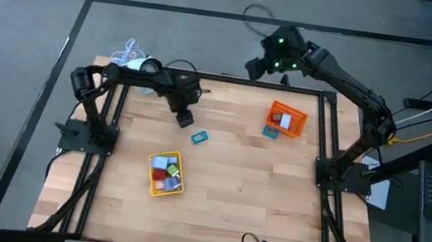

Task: Pick & Place Office items
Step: Put the blue digital timer into the orange bin

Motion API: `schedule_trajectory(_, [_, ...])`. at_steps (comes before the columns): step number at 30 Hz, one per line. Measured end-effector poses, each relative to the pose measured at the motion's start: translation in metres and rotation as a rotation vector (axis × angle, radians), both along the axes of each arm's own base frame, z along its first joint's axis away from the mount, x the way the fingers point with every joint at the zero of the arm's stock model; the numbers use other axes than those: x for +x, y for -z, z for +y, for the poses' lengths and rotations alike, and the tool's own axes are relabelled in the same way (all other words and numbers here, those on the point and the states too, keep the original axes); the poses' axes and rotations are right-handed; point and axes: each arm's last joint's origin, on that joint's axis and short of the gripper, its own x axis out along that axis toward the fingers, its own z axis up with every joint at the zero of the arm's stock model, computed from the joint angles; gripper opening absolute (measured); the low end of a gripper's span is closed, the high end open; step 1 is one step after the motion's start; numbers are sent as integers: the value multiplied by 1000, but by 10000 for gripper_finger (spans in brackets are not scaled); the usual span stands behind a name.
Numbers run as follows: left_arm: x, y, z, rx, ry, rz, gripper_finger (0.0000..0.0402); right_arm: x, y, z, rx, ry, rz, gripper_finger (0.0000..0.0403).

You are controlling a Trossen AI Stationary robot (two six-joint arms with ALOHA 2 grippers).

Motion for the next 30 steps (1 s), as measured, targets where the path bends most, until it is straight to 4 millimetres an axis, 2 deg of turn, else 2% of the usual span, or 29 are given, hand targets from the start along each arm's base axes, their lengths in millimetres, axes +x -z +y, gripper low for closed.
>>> schedule_trajectory(2, [1,-6,4,-25,-1,-38,138,-5,-13,-5,-24,4,-72,187])
schedule_trajectory(4, [12,-16,11,-11,-4,-139,138,-14,-27,-10,-47,11,-89,187])
schedule_trajectory(12, [47,-63,50,21,-85,-620,135,-70,-61,-30,-127,191,66,187])
schedule_trajectory(17, [73,-68,68,29,-76,-693,134,-99,-79,-33,-161,248,38,187])
schedule_trajectory(22, [111,-60,83,-20,-28,-730,134,-110,-74,-33,-64,230,53,187])
schedule_trajectory(28, [161,-76,94,4,77,-846,134,-110,-78,-33,-108,224,48,187])
schedule_trajectory(30, [176,-74,96,5,93,-860,134,-110,-78,-33,-101,208,33,187])
